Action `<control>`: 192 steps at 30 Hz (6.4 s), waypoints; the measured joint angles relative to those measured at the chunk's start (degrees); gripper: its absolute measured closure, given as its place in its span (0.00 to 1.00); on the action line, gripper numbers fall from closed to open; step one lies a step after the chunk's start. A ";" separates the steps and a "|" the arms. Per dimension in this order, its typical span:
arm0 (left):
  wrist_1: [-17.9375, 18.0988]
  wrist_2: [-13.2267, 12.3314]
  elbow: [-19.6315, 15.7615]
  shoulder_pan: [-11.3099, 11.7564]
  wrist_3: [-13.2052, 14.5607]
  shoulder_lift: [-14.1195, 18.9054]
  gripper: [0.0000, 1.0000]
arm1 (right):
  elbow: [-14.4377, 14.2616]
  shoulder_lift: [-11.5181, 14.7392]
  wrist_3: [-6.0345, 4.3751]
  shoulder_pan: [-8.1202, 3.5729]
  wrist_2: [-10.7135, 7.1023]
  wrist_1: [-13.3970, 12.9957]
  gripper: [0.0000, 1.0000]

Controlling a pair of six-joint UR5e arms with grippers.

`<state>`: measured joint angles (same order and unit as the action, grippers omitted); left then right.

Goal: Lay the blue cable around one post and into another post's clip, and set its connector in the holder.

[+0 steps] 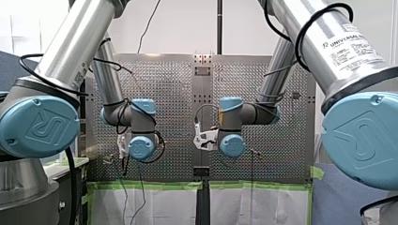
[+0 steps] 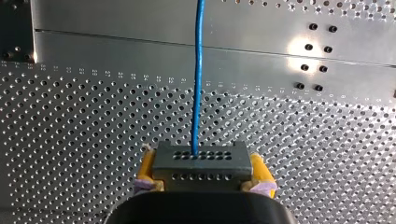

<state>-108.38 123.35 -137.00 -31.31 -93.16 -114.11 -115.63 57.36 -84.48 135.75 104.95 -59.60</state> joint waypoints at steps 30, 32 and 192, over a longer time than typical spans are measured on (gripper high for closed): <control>0.00 0.00 0.00 0.00 0.00 0.00 1.00 | 0.00 0.00 0.00 0.00 0.00 0.00 1.00; 0.00 0.00 0.00 0.00 0.00 0.00 1.00 | 0.00 0.00 0.00 -0.01 0.00 0.00 1.00; 0.80 -0.80 1.06 -1.59 -0.27 -1.82 1.00 | 1.60 -7.92 -1.57 -0.63 -2.00 11.53 1.00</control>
<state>-107.58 122.55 -135.94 -32.90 -93.43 -115.93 -114.03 49.43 -86.05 135.12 102.94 -48.07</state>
